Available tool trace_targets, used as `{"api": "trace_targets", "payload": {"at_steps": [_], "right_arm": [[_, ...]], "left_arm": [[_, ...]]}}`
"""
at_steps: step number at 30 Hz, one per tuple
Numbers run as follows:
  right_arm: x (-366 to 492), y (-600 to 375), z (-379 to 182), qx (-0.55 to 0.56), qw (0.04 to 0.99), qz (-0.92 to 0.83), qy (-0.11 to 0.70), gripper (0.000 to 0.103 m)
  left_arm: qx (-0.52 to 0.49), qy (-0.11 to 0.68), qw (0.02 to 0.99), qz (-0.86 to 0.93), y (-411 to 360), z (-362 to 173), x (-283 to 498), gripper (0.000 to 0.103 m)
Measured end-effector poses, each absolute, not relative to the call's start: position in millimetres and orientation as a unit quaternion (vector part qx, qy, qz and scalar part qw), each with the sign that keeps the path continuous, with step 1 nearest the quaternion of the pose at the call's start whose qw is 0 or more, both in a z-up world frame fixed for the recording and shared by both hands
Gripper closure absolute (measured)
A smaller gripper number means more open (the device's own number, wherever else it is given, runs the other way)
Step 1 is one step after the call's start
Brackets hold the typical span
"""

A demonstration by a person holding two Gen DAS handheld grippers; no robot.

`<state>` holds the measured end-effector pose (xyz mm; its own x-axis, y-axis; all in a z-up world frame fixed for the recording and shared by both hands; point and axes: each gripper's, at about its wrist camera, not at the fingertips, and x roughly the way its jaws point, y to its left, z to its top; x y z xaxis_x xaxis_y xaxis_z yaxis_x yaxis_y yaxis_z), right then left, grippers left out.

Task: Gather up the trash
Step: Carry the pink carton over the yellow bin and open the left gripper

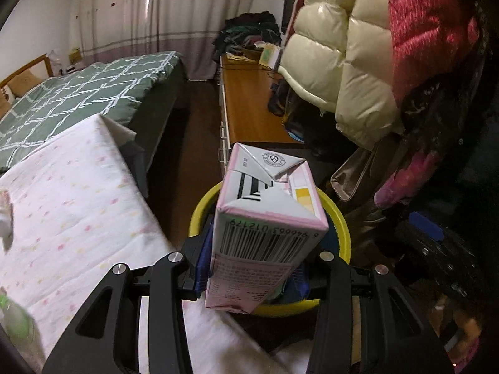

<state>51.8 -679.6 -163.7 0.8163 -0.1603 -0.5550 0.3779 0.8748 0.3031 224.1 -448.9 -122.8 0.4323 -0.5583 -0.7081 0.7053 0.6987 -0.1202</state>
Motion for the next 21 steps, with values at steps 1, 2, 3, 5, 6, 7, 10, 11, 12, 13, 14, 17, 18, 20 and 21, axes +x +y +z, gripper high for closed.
{"api": "trace_targets", "payload": {"at_steps": [1,2,3,5,6,7,10,11,12,13,14,17,18,20,21], "right_arm": [[50.1,-681.6,-164.2,0.205,0.93,-0.149,0.267,0.035],[48.4,-683.8,-164.7,0.207,0.929,-0.154,0.267,0.035],[47.7,-685.0,-164.6,0.208,0.928,-0.156,0.267,0.034],[44.9,-687.5,-165.2,0.211,0.926,-0.162,0.267,0.033],[42.1,-689.1,-164.5,0.211,0.926,-0.164,0.267,0.032],[41.5,-689.2,-164.1,0.211,0.926,-0.165,0.267,0.032],[42.4,-684.6,-162.2,0.207,0.926,-0.165,0.269,0.032],[43.2,-682.8,-161.6,0.204,0.927,-0.165,0.269,0.032],[44.3,-680.7,-160.9,0.202,0.927,-0.164,0.27,0.032],[45.5,-679.5,-160.8,0.201,0.927,-0.162,0.271,0.031],[47.6,-676.9,-160.4,0.199,0.928,-0.159,0.272,0.031],[54.6,-664.9,-159.6,0.192,0.93,-0.145,0.276,0.031],[58.4,-658.9,-159.3,0.189,0.931,-0.138,0.278,0.031],[66.1,-648.8,-159.9,0.182,0.933,-0.124,0.285,0.031],[72.4,-639.8,-160.1,0.176,0.934,-0.114,0.29,0.031]], "left_arm": [[0.097,0.379,0.839,-0.378,-453.6,-125.1,225.9,0.06],[0.096,0.382,0.837,-0.38,-458.7,-127.0,228.5,0.06],[0.095,0.384,0.836,-0.379,-463.1,-128.5,230.9,0.06],[0.092,0.392,0.832,-0.381,-469.7,-132.1,236.9,0.06],[0.091,0.394,0.832,-0.379,-469.9,-133.4,239.0,0.059],[0.088,0.395,0.834,-0.375,-469.2,-133.9,240.9,0.057],[0.075,0.386,0.843,-0.367,-459.1,-128.9,241.8,0.022],[0.069,0.38,0.848,-0.364,-452.1,-124.7,240.5,0.021],[0.065,0.376,0.85,-0.362,-443.9,-120.2,239.2,0.021],[0.059,0.375,0.852,-0.36,-434.3,-115.6,237.6,0.021],[0.049,0.373,0.855,-0.358,-423.1,-110.2,235.4,0.021],[0.024,0.36,0.867,-0.345,-381.3,-92.0,223.6,0.017],[0.016,0.352,0.873,-0.336,-361.8,-84.9,217.2,0.014],[0.005,0.341,0.884,-0.321,-328.5,-74.7,207.3,0.012],[0.0,0.337,0.888,-0.314,-314.0,-71.0,203.1,0.012]]}}
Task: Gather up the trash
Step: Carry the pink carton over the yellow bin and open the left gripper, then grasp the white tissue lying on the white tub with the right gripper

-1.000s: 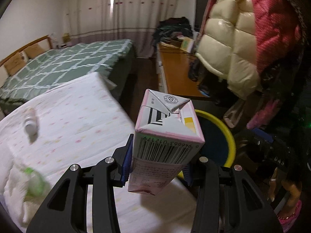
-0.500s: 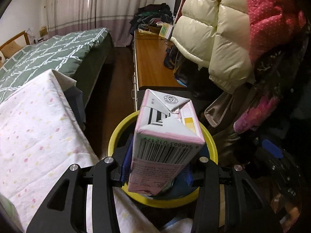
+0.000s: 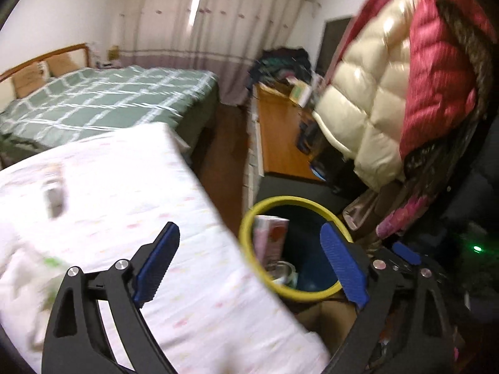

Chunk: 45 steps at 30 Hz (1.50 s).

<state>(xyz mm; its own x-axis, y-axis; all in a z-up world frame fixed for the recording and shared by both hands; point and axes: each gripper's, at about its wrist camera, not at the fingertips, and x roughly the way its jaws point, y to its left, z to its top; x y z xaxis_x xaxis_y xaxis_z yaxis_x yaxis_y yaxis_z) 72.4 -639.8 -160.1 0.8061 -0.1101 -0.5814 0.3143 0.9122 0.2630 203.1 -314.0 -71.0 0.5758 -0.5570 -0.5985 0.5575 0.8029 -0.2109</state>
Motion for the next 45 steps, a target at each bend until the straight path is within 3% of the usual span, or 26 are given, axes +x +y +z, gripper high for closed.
{"api": "trace_targets", "payload": {"at_steps": [12,18,29,37,45], "right_arm": [[128.1,-511.7,-139.7,0.117,0.942,0.029,0.312,0.031],[157.8,-421.7,-124.7,0.083,0.936,0.121,0.32,0.031],[197.5,-267.6,-122.5,-0.016,0.913,0.22,0.342,0.031],[220.6,-227.1,-147.6,-0.078,0.905,0.194,0.37,0.05],[222.7,-230.8,-147.3,-0.08,0.909,0.187,0.365,0.06]], "left_arm": [[-0.056,0.265,0.957,-0.104,-79.2,-33.7,149.5,0.011],[-0.073,0.244,0.966,-0.04,-2.8,-35.5,127.5,0.01],[-0.103,0.268,0.958,-0.015,46.1,-73.9,119.8,0.01],[-0.115,0.282,0.952,-0.007,58.5,-94.4,121.4,0.01],[-0.132,0.298,0.946,-0.009,67.3,-108.9,129.5,0.01]]}}
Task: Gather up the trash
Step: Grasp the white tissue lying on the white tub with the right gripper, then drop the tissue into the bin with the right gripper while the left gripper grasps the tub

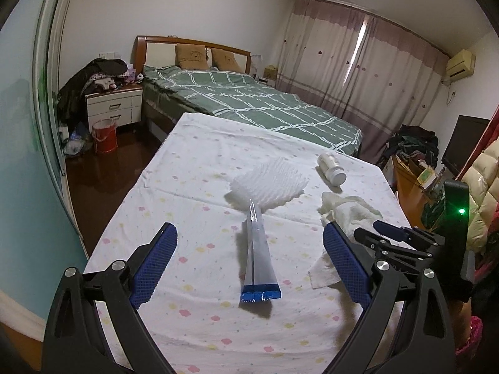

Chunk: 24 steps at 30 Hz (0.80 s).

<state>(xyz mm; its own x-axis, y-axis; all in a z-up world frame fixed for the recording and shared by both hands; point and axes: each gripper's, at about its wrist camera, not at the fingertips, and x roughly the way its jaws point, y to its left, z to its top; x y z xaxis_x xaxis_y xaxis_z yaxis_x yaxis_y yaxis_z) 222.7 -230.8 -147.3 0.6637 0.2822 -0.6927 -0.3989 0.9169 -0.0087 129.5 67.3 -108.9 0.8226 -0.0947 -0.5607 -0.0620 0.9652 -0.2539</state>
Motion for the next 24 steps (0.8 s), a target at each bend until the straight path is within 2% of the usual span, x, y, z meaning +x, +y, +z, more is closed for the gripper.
{"api": "trace_targets", "payload": {"at_steps": [4,9,11,16,24], "right_arm": [[220.5,-224.7,-147.3,-0.096,0.912,0.179,0.356,0.063],[217.8,-220.1,-145.5,-0.096,0.91,0.194,0.355,0.093],[218.2,-218.5,-144.6,-0.094,0.907,0.199,0.358,0.098],[221.8,-221.9,-133.6,-0.064,0.903,0.224,0.362,0.1],[224.0,-233.6,-76.3,-0.035,0.919,0.244,0.309,0.1]], "left_arm": [[-0.13,0.298,0.946,-0.008,65.5,-109.4,130.1,0.01],[-0.129,0.298,0.946,-0.006,65.7,-109.8,130.6,0.01],[-0.128,0.298,0.946,-0.006,65.3,-109.0,129.4,0.01],[-0.126,0.298,0.946,-0.005,65.0,-108.4,129.4,0.01],[-0.117,0.299,0.947,-0.007,57.8,-104.6,129.2,0.01]]}}
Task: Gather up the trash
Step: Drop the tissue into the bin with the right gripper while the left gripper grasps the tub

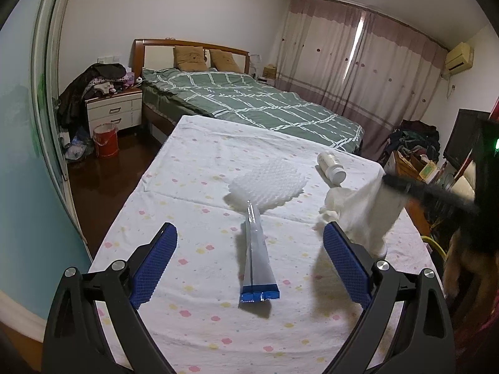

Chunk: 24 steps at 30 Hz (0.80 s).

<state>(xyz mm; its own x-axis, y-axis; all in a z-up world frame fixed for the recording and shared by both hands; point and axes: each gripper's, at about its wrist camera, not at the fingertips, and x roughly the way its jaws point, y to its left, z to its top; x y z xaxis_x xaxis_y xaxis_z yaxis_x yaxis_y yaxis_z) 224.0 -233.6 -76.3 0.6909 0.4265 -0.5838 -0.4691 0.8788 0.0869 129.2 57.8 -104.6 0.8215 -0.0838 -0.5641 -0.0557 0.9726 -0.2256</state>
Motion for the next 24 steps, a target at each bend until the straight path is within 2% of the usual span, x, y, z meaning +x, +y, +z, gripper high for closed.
{"api": "trace_targets", "payload": {"at_steps": [14,24], "right_arm": [[217.0,-285.1,33.9,-0.023,0.958,0.213,0.19,0.1],[199.3,-385.6,40.5,-0.023,0.976,0.111,0.186,0.1]], "left_arm": [[-0.076,0.309,0.947,-0.045,22.8,-99.7,135.3,0.01],[-0.031,0.335,0.933,-0.127,-45.6,-110.2,149.5,0.01]]}}
